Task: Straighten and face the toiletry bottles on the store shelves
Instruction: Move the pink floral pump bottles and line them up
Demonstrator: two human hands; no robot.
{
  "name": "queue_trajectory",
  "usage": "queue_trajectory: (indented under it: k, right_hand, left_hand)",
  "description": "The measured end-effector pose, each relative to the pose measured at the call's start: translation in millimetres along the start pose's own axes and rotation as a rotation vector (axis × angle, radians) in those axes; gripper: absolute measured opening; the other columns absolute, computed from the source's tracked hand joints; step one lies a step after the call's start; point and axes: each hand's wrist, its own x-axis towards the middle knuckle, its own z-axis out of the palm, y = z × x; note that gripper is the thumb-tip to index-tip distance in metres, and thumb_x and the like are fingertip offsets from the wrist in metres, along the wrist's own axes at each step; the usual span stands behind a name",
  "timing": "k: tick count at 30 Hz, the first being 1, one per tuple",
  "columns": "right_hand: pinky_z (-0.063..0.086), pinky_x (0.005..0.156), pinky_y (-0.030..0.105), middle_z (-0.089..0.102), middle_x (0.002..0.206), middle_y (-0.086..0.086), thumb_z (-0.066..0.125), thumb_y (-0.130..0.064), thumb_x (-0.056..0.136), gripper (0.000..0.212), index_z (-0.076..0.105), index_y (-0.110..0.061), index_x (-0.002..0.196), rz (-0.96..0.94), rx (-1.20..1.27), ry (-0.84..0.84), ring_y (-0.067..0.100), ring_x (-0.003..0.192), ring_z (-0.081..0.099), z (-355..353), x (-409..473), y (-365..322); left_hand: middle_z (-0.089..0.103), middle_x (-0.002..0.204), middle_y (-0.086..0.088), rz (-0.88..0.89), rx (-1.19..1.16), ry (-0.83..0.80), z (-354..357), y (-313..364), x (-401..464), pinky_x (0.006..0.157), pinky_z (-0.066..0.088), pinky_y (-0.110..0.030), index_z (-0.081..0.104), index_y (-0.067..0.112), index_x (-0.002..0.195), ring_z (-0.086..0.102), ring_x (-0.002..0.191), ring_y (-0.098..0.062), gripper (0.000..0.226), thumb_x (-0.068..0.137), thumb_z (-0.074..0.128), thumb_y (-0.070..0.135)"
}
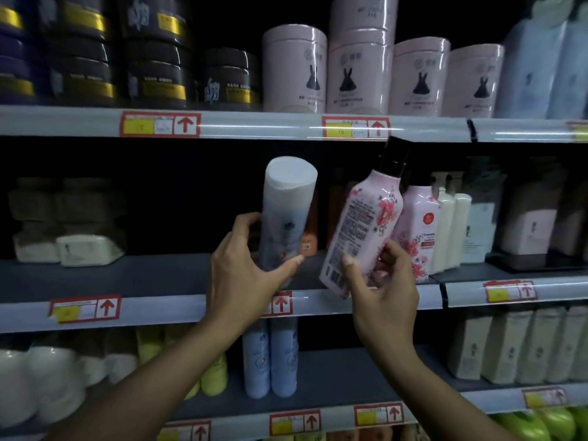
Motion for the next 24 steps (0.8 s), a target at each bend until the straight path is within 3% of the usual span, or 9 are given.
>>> queue_trajectory:
  k: [3,5,10,14,17,20,24]
  right_hand:
    - [0.061,0.089,0.029,0.068,0.121,-0.001,0.081,-0.03,0.086,0.055,0.055,-0.017,0.133,0.032,0.112,-0.056,0.007,0.109,0.069,-22,-15,-6]
    - [0.061,0.089,0.03,0.068,0.115,-0.003,0.081,-0.028,0.085,0.05,0.056,-0.017,0.127,0.035,0.128,-0.097,0.007,0.107,0.069,-36,-25,-5]
    - [0.06,0.095,0.038,0.068,0.119,-0.005,0.085,-0.036,0.076,0.056,0.053,-0.024,0.12,0.15,0.088,-0.227,0.007,0.111,0.069,-74,-47,12]
    - [0.062,0.09,0.035,0.068,0.118,-0.003,0.092,-0.036,0.069,0.064,0.049,-0.027,0.116,0.268,-0.006,-0.316,0.003,0.103,0.07,-102,-67,30]
    - [0.061,0.089,0.034,0.07,0.119,-0.012,0.096,-0.04,0.064,0.074,0.049,-0.037,0.12,0.3,-0.127,-0.38,0.001,0.104,0.07,-119,-81,47]
    - [0.063,0.084,0.034,0.071,0.112,-0.018,0.094,-0.04,0.065,0.069,0.051,-0.042,0.12,0.32,-0.257,-0.459,-0.001,0.101,0.068,-129,-95,61]
    - [0.061,0.08,0.027,0.072,0.107,-0.017,0.088,-0.053,0.059,0.067,0.052,-0.04,0.114,0.342,-0.346,-0.511,-0.003,0.098,0.069,-132,-112,78]
  left_hand:
    - [0.066,0.112,0.017,-0.014,-0.002,-0.035,-6,8,-20,0.07,0.047,-0.015,0.052,0.04,0.13,0.061,0.092,0.0,0.074,0.068,0.088,0.061]
    - [0.065,0.107,0.025,-0.024,-0.029,-0.048,-9,15,-34,0.068,0.046,-0.011,0.053,0.043,0.126,0.062,0.093,0.004,0.07,0.068,0.086,0.063]
    - [0.068,0.111,0.023,-0.079,-0.024,-0.098,-11,21,-74,0.07,0.059,-0.035,0.053,0.044,0.123,0.068,0.088,-0.002,0.068,0.068,0.087,0.065]
    - [0.069,0.112,0.026,-0.133,-0.057,-0.214,-7,17,-111,0.074,0.061,-0.033,0.052,0.047,0.125,0.068,0.093,0.003,0.072,0.066,0.085,0.07]
    - [0.067,0.117,0.028,-0.215,-0.037,-0.317,1,11,-140,0.077,0.061,-0.032,0.044,0.057,0.129,0.07,0.095,0.0,0.078,0.063,0.079,0.08]
    - [0.067,0.111,0.03,-0.316,-0.03,-0.397,13,5,-168,0.076,0.06,-0.028,0.046,0.054,0.122,0.069,0.093,0.003,0.076,0.059,0.08,0.079]
    - [0.072,0.107,0.026,-0.44,0.009,-0.476,33,-8,-201,0.079,0.061,-0.038,0.049,0.049,0.118,0.07,0.093,0.002,0.077,0.054,0.078,0.082]
